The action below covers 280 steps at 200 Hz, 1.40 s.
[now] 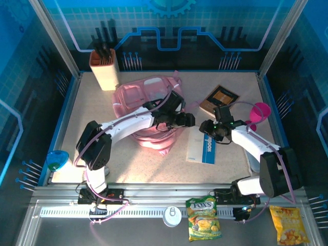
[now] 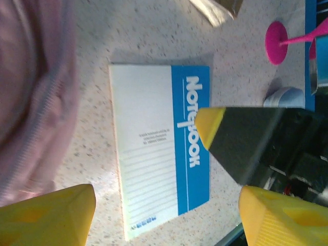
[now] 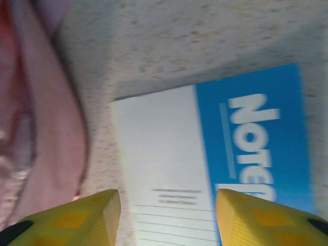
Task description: Pack the student bag
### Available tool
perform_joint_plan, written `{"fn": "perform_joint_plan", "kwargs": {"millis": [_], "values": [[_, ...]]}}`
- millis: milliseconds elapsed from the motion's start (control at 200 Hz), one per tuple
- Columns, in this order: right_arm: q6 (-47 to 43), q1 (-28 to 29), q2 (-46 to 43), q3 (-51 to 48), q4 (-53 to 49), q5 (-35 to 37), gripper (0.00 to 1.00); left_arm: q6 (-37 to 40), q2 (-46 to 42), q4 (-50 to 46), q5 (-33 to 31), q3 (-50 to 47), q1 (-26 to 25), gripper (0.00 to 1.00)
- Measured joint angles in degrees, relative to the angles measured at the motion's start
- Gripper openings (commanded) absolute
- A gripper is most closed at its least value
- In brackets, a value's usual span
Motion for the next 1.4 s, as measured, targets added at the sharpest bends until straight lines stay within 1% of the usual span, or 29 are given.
{"fn": "perform_joint_plan", "kwargs": {"millis": [75, 145, 280, 485, 570, 765, 890, 1216, 1401], "values": [[-0.4, -0.7, 0.0, 0.0, -2.5, 1.6, 0.49, -1.3, 1.2, 0.0, -0.7, 0.3, -1.9, 0.68], [-0.9, -1.3, 0.0, 0.0, -3.9, 2.3, 0.47, -2.3, 3.0, 0.0, -0.9, 0.6, -3.2, 0.63], [-1.5, -2.1, 0.8, 0.0, -5.1, 2.3, 0.45, -3.5, 7.0, -0.3, -0.9, 0.8, -4.2, 0.56], [-1.9, -2.4, 3.9, -0.1, -5.6, 2.3, 0.45, -3.6, 12.1, -1.0, -0.9, 2.3, -4.2, 0.52], [-1.9, -2.4, 5.2, -0.1, -5.8, 2.3, 0.45, -3.6, 13.1, -1.3, -1.0, 2.7, -4.2, 0.49], [-1.9, -2.4, 6.2, -0.1, -6.0, 2.3, 0.46, -4.1, 15.6, -1.8, -2.2, 4.4, -4.2, 0.48], [-1.9, -2.4, 6.6, -0.1, -6.0, 2.2, 0.46, -4.5, 17.0, -2.1, -2.1, 4.8, -4.2, 0.44], [-1.9, -2.5, 8.0, -0.1, -5.9, 1.8, 0.46, -4.6, 18.8, -2.2, -1.8, 6.8, -4.2, 0.43], [-1.6, -2.8, 8.0, -0.1, -5.8, 1.6, 0.46, -4.7, 19.5, -2.8, -1.3, 8.0, -4.2, 0.47]]}}
